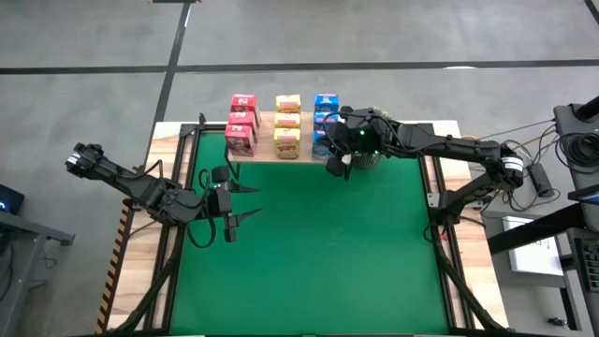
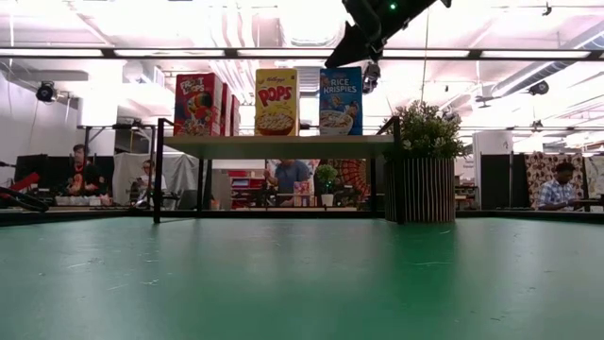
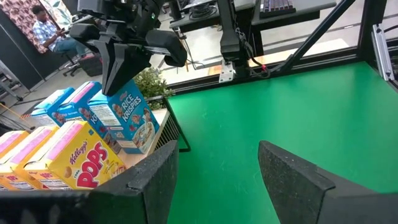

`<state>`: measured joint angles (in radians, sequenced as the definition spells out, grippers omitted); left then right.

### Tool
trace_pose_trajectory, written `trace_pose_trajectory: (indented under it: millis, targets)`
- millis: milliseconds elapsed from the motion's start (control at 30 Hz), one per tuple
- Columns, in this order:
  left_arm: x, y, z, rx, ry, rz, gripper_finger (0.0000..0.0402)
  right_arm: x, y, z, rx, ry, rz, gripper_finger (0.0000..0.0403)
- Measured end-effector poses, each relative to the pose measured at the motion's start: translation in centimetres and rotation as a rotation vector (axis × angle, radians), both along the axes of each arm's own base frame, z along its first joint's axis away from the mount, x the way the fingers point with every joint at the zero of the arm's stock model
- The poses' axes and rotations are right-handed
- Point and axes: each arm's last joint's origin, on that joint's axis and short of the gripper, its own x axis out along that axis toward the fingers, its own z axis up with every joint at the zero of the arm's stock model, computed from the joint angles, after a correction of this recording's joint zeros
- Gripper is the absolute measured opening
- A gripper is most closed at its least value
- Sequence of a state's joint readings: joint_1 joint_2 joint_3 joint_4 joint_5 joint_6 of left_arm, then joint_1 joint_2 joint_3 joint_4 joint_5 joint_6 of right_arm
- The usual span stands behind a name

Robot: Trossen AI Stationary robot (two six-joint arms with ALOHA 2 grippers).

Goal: Stack cereal on shelf
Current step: Put the blue cereal box on the shelf aligned with the other blue cereal boxes, then return to Home Position

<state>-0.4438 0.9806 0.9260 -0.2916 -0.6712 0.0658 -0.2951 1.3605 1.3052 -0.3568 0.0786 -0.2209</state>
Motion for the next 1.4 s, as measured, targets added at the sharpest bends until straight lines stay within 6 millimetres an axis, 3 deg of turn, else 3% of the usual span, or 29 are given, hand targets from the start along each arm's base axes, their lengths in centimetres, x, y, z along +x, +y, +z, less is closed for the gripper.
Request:
trace_pose_trajectory:
  millis: [533,833,1167,1400]
  targets:
    - [0.0,0.0,0.0,0.003,0.000,-0.001,0.0204,-1.4,0.8,1.9,0.012,-0.075,0.063,0.0009]
    - [-0.3,0.1,-0.2,0.033,0.040,-0.005,0.0204,-1.9,2.7,2.6,0.049,-0.095,0.121,0.0009]
    - [-3.6,1.6,-0.1,0.026,0.029,-0.041,0.0204,-2.3,5.9,1.5,0.043,-0.087,0.234,0.0009]
    - [-6.7,3.1,-2.1,-0.036,-0.067,-0.037,0.0204,-4.7,7.1,-1.0,0.048,-0.161,0.305,0.0009]
